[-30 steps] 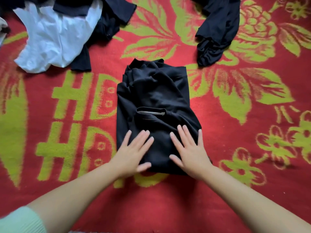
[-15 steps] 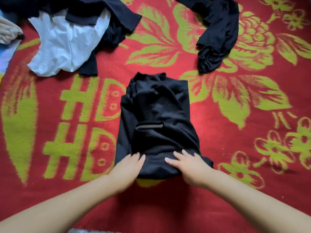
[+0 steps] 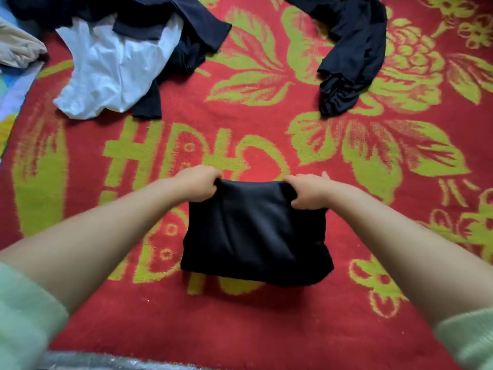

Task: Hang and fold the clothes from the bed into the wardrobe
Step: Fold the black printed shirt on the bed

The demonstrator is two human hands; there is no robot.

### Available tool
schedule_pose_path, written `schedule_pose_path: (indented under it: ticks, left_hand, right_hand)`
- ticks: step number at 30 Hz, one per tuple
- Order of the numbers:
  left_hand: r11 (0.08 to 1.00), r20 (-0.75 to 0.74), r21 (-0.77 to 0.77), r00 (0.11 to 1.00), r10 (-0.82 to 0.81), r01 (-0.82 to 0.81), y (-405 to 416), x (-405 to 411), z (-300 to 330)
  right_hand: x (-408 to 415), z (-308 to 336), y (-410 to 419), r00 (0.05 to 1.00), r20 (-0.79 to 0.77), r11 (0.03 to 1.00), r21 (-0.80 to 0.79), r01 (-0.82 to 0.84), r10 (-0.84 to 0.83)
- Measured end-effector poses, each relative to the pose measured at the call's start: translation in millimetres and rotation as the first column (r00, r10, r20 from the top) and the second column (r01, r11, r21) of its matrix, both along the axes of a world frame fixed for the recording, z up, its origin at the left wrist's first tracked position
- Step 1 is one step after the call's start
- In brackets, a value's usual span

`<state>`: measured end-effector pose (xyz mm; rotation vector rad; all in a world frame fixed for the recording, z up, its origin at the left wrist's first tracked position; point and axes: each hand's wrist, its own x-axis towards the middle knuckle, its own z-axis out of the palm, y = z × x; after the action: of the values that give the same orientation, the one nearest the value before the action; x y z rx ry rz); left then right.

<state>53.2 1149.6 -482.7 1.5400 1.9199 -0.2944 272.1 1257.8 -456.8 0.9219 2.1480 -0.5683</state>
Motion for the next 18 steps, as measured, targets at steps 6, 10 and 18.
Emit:
schedule_pose_path:
  ticks: [6,10,18]
  left_hand:
    - [0.871,-0.222,0.488,0.973,0.064,0.054,-65,97,-54]
    - [0.921,-0.160,0.390,0.985,0.068,-0.001,-99,105,-92]
    - [0.924,-0.135,0.383,0.990,0.038,0.017,-83,91,-127]
  right_hand:
    - [18,-77,-82,0.954,-0.285,0.953,0.248,0.172,-0.098]
    - [36,-105,-111,0.927,-0.328,0.904,0.314,0.290,-0.183]
    - [32,-142,-107,0.896,-0.398,0.859,0.371,0.352,-0.196]
